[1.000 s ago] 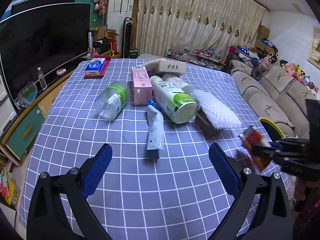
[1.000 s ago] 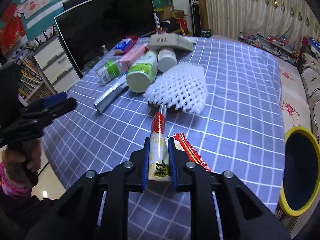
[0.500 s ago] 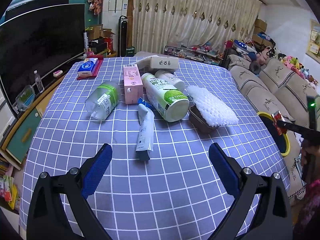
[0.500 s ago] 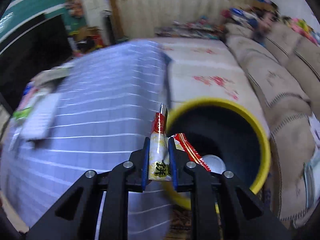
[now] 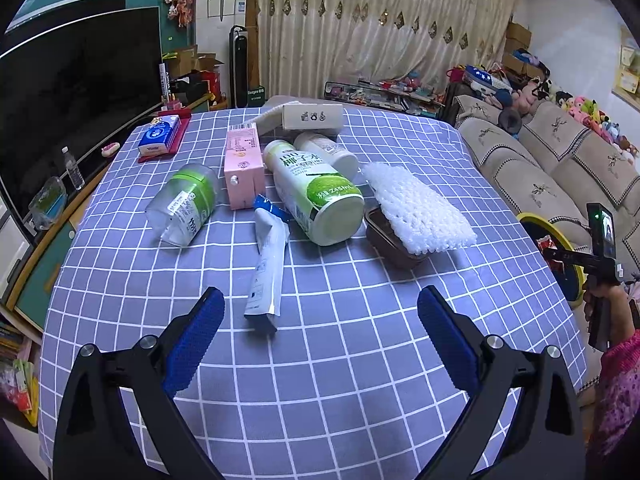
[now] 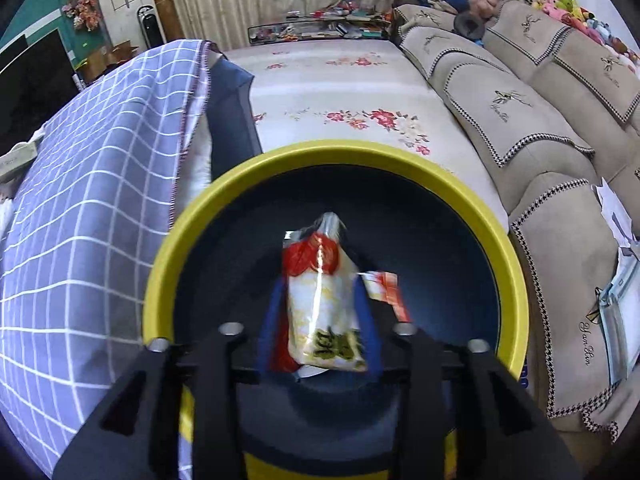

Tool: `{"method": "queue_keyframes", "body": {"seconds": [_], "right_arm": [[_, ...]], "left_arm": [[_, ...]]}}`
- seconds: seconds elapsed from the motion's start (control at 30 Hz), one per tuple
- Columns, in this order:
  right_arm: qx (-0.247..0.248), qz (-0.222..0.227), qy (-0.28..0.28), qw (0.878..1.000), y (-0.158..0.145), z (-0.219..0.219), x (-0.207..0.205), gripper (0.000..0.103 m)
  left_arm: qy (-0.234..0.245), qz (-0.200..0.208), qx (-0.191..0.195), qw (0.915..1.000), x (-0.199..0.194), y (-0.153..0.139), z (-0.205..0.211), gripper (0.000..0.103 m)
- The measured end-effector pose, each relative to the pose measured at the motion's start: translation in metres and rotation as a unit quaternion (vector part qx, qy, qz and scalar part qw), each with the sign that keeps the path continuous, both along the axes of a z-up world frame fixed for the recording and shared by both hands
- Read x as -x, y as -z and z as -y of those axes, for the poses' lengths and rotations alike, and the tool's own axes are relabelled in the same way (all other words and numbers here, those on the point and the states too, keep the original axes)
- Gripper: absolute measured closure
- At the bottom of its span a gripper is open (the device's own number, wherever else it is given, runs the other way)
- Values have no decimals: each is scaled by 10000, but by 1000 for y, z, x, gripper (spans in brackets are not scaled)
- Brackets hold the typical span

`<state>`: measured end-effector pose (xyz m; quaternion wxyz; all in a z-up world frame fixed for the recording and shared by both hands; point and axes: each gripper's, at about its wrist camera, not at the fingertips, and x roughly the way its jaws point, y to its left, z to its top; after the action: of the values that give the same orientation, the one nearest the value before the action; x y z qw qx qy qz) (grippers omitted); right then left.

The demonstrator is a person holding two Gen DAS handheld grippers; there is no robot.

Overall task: Collect trash
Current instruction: 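Carry the red wrapper into the bin and open the right gripper, then grasp the white toothpaste tube with the left gripper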

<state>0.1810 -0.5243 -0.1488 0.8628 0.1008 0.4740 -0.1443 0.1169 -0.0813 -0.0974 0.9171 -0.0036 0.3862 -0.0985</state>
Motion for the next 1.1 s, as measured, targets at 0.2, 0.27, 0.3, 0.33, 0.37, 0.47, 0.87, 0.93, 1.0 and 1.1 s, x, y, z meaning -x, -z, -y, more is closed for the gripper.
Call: {"method": "queue_keyframes", "body": {"seconds": [0.2, 0.27, 0.3, 0.33, 0.37, 0.47, 0.87, 0.93, 1.0, 1.1], "right_arm": [[78, 129, 141, 9998, -9, 2, 10, 55], [34, 259, 118, 9996, -17, -4, 17, 52], [38, 343, 111, 9993, -21, -7, 22, 51], [47, 394, 108, 9992, -24, -9, 26, 51], [49, 449, 98, 9989, -28, -12, 30, 51], [-29, 616, 64, 9981, -37, -20, 41, 50], [-158, 771, -228, 9966, -46, -47, 48, 48], [-159, 752, -244, 9967, -46, -49, 47, 48], [-164, 738, -253, 9968, -45, -50, 46, 47], [-173, 714, -246, 9970, -43, -50, 46, 47]], "left_arm": [[-50, -17, -10, 10000, -2, 3, -4, 7], [-94, -26, -8, 10000, -3, 4, -7, 7], [-117, -41, 11, 9999, -4, 5, -9, 7], [-132, -51, 31, 9999, -4, 6, -12, 7], [-153, -59, 51, 9999, -5, 6, -14, 7], [-220, -61, 54, 9997, -9, 8, -19, 7], [-206, -253, -326, 9989, -49, 33, -15, 25], [-207, -311, -350, 9987, -58, 37, -14, 28], [-196, -359, -479, 9980, -68, 40, -12, 33], [-183, -473, -539, 9973, -81, 45, -11, 40]]}}
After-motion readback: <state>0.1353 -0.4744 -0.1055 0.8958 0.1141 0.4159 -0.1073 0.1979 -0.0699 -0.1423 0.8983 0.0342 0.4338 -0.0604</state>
